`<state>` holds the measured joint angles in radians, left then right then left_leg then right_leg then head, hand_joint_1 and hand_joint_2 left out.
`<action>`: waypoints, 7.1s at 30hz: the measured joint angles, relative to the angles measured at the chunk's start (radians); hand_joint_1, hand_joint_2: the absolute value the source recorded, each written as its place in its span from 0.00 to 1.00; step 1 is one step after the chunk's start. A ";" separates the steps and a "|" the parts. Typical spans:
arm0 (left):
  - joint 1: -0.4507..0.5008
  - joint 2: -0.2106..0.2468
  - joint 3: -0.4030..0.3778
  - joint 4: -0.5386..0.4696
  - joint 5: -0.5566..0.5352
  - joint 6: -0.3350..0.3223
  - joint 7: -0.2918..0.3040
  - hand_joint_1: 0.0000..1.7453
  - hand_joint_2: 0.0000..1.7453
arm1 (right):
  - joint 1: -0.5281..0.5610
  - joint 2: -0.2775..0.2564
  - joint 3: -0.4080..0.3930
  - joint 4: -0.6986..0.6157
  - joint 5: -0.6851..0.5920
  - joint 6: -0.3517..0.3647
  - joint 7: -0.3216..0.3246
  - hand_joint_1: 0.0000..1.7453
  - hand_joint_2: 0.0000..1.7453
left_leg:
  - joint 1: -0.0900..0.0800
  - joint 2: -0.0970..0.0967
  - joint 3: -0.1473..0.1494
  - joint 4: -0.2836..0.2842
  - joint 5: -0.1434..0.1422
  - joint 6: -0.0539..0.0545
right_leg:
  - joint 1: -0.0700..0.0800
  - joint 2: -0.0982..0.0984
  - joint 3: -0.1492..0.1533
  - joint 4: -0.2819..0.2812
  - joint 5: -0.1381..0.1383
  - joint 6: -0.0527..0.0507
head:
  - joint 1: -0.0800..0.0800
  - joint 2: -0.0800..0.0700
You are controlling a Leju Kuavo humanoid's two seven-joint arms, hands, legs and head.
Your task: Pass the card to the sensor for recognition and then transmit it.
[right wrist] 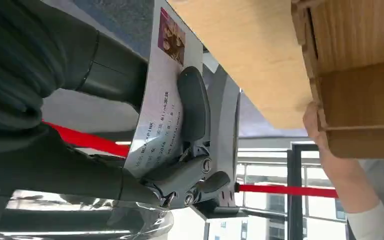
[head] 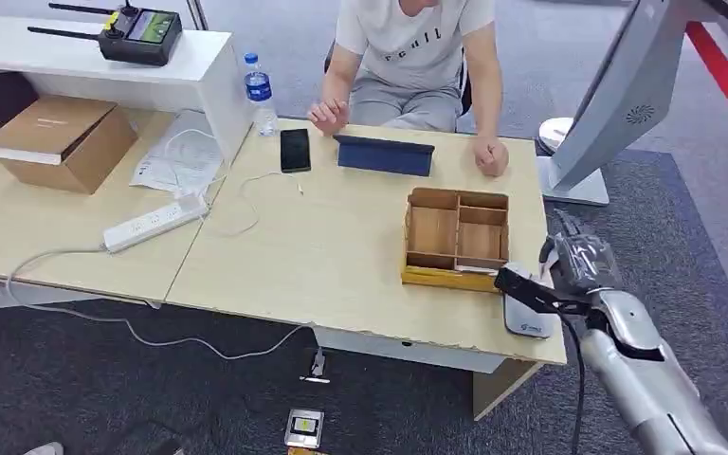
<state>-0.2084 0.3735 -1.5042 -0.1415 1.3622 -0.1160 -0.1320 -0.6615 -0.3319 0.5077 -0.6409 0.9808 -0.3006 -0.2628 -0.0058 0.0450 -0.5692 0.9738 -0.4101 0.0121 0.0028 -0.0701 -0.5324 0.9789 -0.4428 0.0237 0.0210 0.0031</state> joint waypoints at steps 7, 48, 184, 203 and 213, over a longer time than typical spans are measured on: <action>0.000 0.000 0.000 0.000 0.000 0.005 0.002 0.00 0.00 | 0.035 0.004 0.000 0.011 -0.006 -0.003 0.000 1.00 1.00 | 0.000 0.000 0.000 0.000 0.000 0.000 | 0.000 0.000 0.000 0.000 0.000 0.000 | 0.000 0.000; -0.001 0.002 0.000 0.000 -0.003 -0.007 0.002 0.00 0.00 | 0.090 0.050 0.001 0.015 -0.036 0.021 0.023 1.00 1.00 | 0.000 0.000 0.000 0.000 0.000 0.000 | 0.000 0.000 0.000 0.000 0.000 0.000 | 0.000 0.000; 0.019 -0.005 -0.005 0.000 0.017 -0.008 -0.001 0.00 0.00 | 0.059 -0.219 -0.164 -1.096 -0.161 0.624 0.249 0.00 0.00 | 0.002 0.002 0.001 0.001 -0.002 0.000 | 0.000 0.002 0.000 -0.002 0.000 -0.001 | 0.001 0.000; 0.013 -0.026 0.024 0.000 0.084 0.049 0.032 0.00 0.00 | 0.347 -0.351 -0.089 -1.429 -0.286 0.421 0.592 0.00 1.00 | 0.002 0.001 0.000 0.000 -0.002 0.000 | 0.000 0.002 0.001 -0.002 -0.001 -0.001 | 0.000 0.000; 0.009 -0.039 0.030 0.000 0.089 0.056 0.050 0.00 0.00 | 0.368 -0.262 0.012 -1.357 -0.150 0.433 0.583 0.00 1.00 | 0.002 0.001 0.000 0.000 -0.002 0.000 | 0.001 0.002 0.001 -0.002 -0.001 -0.001 | 0.000 0.000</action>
<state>-0.1992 0.3345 -1.4744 -0.1415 1.4508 -0.0599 -0.0816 -0.2931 -0.5943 0.5200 -1.9977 0.8309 0.1320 0.3200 -0.0035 0.0463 -0.5691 0.9733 -0.4121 0.0122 0.0035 -0.0678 -0.5317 0.9771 -0.4436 0.0228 0.0214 0.0031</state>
